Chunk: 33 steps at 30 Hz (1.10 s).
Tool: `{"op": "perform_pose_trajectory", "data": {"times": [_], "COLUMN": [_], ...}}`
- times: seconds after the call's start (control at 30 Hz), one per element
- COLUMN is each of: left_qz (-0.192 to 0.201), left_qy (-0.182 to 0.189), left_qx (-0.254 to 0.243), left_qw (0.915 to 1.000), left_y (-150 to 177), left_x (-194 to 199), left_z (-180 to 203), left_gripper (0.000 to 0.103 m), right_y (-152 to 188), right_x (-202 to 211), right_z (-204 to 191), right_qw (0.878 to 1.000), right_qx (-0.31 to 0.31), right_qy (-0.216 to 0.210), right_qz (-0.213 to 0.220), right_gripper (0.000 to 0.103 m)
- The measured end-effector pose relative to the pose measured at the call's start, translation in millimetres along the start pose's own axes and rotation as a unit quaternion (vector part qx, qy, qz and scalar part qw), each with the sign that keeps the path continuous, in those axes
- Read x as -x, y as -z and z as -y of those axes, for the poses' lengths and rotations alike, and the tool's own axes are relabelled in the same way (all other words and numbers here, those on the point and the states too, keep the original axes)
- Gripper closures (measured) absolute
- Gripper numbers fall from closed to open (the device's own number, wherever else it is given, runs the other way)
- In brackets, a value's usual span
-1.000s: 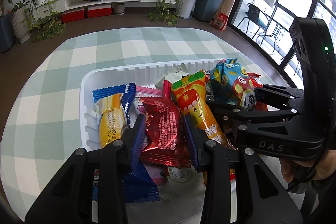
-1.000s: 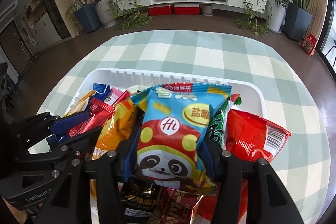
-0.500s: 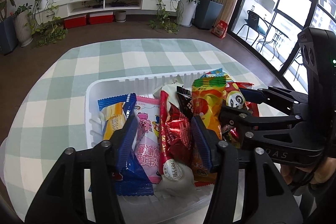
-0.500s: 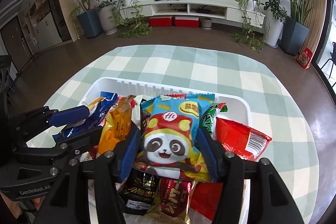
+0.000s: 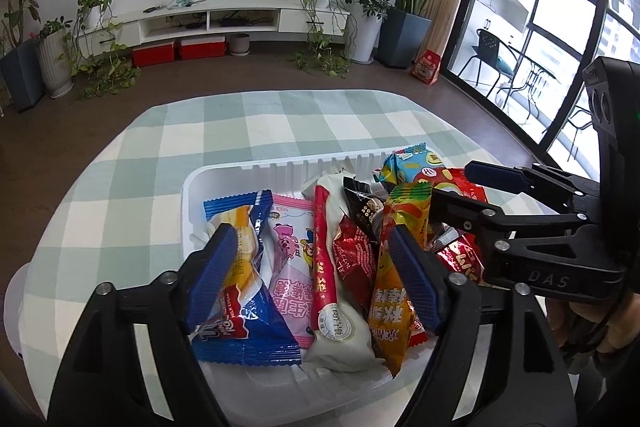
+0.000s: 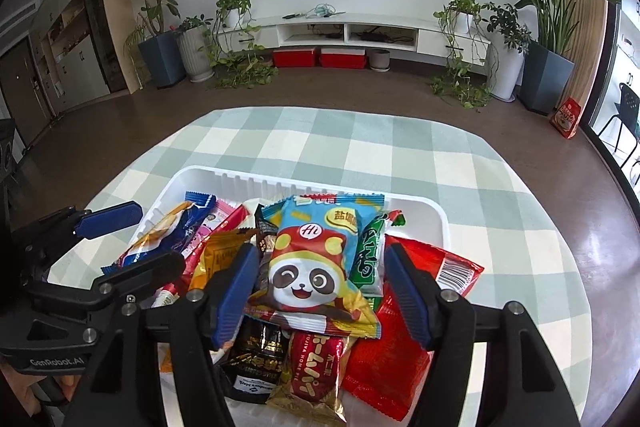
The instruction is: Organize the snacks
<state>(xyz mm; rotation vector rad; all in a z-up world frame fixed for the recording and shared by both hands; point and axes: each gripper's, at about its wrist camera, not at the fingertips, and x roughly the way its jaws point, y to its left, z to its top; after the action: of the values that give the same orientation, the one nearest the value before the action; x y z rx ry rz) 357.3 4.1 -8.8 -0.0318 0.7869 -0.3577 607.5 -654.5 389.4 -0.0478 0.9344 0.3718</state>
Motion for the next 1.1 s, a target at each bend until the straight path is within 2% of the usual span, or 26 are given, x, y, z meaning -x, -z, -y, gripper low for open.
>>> {"op": "perform_pose_trajectory", "data": {"times": [0.1,0.13,0.17,0.23,0.27,0.37,0.47,0.57,0.6,0.67,0.7,0.77,0.87,0.97,1.0,1.03,1.1], "left_qz": [0.016,0.026,0.034,0.061,0.075,0.11,0.149,0.187,0.197,0.233,0.257,0.283,0.284,0.279,0.277,0.272,0.257], "left_qy": [-0.01,-0.015,-0.02,-0.028,-0.033,-0.043,-0.052,-0.061,-0.072,-0.107,-0.133,-0.16,-0.155,-0.185,-0.183,-0.175,-0.182], "left_qx": [-0.005,-0.007,-0.01,-0.015,-0.018,-0.02,-0.05,-0.079,-0.084,-0.092,-0.097,-0.088,-0.069,-0.046,-0.04,-0.036,-0.036], "left_qw": [0.9998,0.9995,0.9992,0.9976,0.9965,0.9928,0.9862,0.9772,0.9742,0.9622,0.9524,0.9416,0.9437,0.9412,0.9425,0.9455,0.9483], "left_y": [2,4,5,11,14,27,45,64,70,85,93,101,100,99,99,98,100], "left_x": [12,18,25,43,53,87,125,166,178,205,220,242,265,278,280,282,280], "left_z": [3,4,5,9,11,22,44,73,81,101,111,125,133,138,137,134,135], "left_gripper": [0.014,0.01,0.002,0.0,0.0,0.0,0.0,0.0,0.0,0.0,0.0,0.0,0.0,0.0,0.0,0.0,0.0], "right_y": [3,4,7,14,18,34,49,63,68,74,77,83,93,104,107,107,105], "right_x": [10,14,20,36,43,65,89,124,142,172,193,229,275,311,318,322,322], "right_z": [5,6,8,13,15,20,18,11,7,2,-2,-8,-19,-31,-34,-37,-39], "right_qw": [1.0,1.0,0.999,0.998,0.998,0.995,0.993,0.989,0.986,0.978,0.971,0.955,0.929,0.902,0.897,0.897,0.911], "right_qx": [-0.014,-0.018,-0.025,-0.041,-0.049,-0.076,-0.092,-0.097,-0.097,-0.098,-0.097,-0.091,-0.081,-0.064,-0.058,-0.051,-0.04], "right_qy": [0.001,0.0,-0.002,-0.014,-0.022,-0.032,-0.045,-0.03,-0.021,-0.004,0.009,0.031,0.057,0.076,0.083,0.087,0.073], "right_qz": [0.011,0.016,0.023,0.039,0.045,0.05,0.06,0.106,0.135,0.184,0.219,0.28,0.356,0.419,0.431,0.431,0.404], "right_gripper": [0.027,0.022,0.018,0.004,0.002,0.0,0.0,0.0,0.0,0.0,0.0,0.0,0.0,0.0,0.0,0.0,0.0]}}
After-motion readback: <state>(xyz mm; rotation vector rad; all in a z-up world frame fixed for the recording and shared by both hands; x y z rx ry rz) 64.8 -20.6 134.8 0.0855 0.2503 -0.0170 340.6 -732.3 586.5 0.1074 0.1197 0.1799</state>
